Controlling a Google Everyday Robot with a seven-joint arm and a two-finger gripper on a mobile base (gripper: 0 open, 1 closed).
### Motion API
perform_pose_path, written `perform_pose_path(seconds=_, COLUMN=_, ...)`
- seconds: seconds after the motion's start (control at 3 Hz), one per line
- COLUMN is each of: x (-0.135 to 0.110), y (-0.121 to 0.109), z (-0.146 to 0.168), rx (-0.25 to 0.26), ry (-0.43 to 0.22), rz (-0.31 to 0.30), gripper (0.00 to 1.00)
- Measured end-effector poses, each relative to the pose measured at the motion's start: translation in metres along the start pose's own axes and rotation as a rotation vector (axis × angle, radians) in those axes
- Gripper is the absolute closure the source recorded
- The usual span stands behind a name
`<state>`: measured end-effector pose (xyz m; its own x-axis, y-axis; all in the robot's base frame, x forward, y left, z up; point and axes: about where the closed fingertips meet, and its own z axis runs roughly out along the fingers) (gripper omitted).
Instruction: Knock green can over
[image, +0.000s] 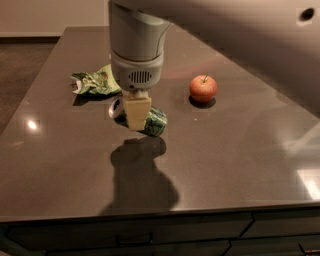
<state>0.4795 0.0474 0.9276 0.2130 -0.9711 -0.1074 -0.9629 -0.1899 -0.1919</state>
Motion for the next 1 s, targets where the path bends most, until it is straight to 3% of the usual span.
perform_pose_path(seconds=0.67, x=-0.008, y=0.006, z=0.022, rx=0.005, ry=0.097, rz=-0.044, gripper=0.07)
perform_pose_path(seconds=1.0, x=-0.01, y=0.01, z=0.029, rx=-0.001, ry=0.118, rz=-0.058, gripper=0.0)
